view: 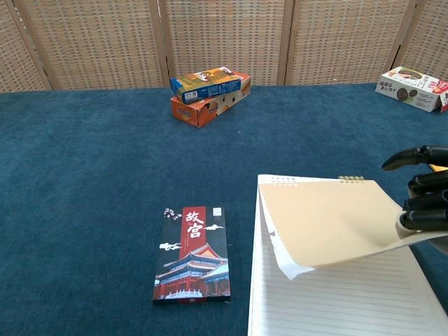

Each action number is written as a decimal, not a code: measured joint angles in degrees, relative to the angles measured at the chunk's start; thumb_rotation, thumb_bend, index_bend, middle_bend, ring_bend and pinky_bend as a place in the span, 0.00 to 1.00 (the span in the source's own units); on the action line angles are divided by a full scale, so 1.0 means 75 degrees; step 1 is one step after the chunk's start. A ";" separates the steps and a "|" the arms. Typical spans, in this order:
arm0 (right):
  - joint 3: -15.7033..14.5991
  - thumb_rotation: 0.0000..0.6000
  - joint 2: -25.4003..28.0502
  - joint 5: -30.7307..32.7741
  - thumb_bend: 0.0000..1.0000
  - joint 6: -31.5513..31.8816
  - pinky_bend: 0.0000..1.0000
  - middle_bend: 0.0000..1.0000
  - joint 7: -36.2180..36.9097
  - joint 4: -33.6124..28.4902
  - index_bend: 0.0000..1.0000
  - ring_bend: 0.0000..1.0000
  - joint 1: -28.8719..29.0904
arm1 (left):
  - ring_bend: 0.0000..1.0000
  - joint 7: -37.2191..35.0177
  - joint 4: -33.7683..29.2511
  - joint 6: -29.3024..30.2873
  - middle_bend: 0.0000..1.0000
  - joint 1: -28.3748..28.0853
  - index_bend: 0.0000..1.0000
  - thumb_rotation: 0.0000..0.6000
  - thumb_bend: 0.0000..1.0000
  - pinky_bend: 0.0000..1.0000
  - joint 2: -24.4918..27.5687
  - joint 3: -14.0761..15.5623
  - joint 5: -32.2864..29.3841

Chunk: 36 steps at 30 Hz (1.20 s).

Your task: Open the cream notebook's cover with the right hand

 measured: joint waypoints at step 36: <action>0.4157 1.00 -0.0361 0.6329 0.02 -0.5822 0.05 0.04 -0.0657 -0.0178 0.03 0.04 0.2800 | 0.00 0.0013 -0.0321 -0.0978 0.00 -0.0443 0.00 1.00 0.00 0.00 0.0184 -0.0514 -0.1401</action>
